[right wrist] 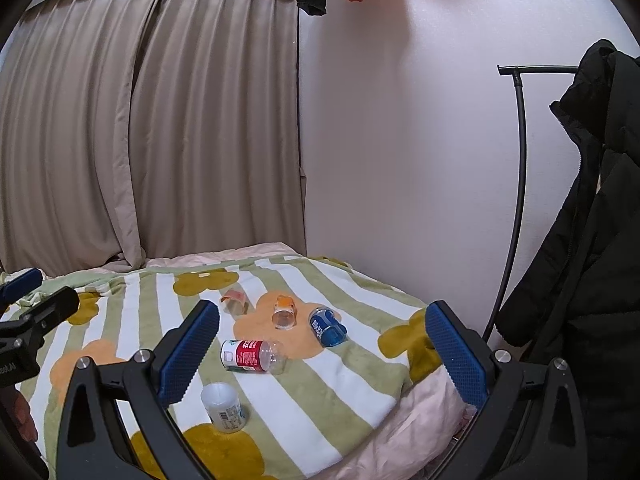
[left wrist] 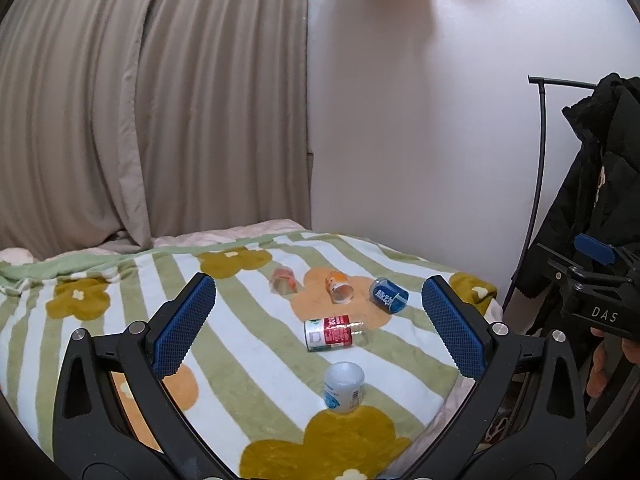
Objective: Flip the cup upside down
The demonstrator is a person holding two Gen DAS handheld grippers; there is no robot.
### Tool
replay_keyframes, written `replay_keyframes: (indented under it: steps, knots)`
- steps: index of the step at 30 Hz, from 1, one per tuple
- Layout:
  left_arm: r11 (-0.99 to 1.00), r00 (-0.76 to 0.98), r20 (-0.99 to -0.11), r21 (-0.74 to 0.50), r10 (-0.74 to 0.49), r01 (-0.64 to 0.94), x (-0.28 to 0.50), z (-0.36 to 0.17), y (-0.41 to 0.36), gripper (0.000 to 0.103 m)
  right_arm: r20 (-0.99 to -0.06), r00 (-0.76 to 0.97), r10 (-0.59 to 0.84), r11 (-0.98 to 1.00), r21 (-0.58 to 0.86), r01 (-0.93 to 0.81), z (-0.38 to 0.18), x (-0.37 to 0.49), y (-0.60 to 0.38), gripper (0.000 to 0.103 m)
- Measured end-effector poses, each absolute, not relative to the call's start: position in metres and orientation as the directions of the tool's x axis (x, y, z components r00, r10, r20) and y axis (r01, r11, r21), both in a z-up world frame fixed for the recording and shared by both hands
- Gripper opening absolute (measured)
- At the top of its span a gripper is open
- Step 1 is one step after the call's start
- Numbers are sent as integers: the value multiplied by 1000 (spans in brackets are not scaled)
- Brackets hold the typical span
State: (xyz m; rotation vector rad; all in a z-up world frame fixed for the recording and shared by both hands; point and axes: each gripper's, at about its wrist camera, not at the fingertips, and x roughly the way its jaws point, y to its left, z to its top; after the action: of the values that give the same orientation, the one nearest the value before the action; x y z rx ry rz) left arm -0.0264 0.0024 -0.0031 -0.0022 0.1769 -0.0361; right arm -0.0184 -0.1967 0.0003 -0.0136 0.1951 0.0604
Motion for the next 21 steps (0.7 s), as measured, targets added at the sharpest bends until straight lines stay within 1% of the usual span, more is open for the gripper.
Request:
replay_keyframes:
  steps: [14,18,21]
  knots:
    - [999,983,-182,-7,-33,32,-26,-3,6,103,-205,977,62,998,-4,-64,1,-17,-196,103]
    - [999,979,-200,-3,-41,41,-24,-5,5,103,-205,977,59,998,-5,-61,1,-17,-196,103]
    - [999,981,-191,0,-39,39,-26,-6,4,103,-204,977,60,998,-5,-62,2,-17,-196,103]
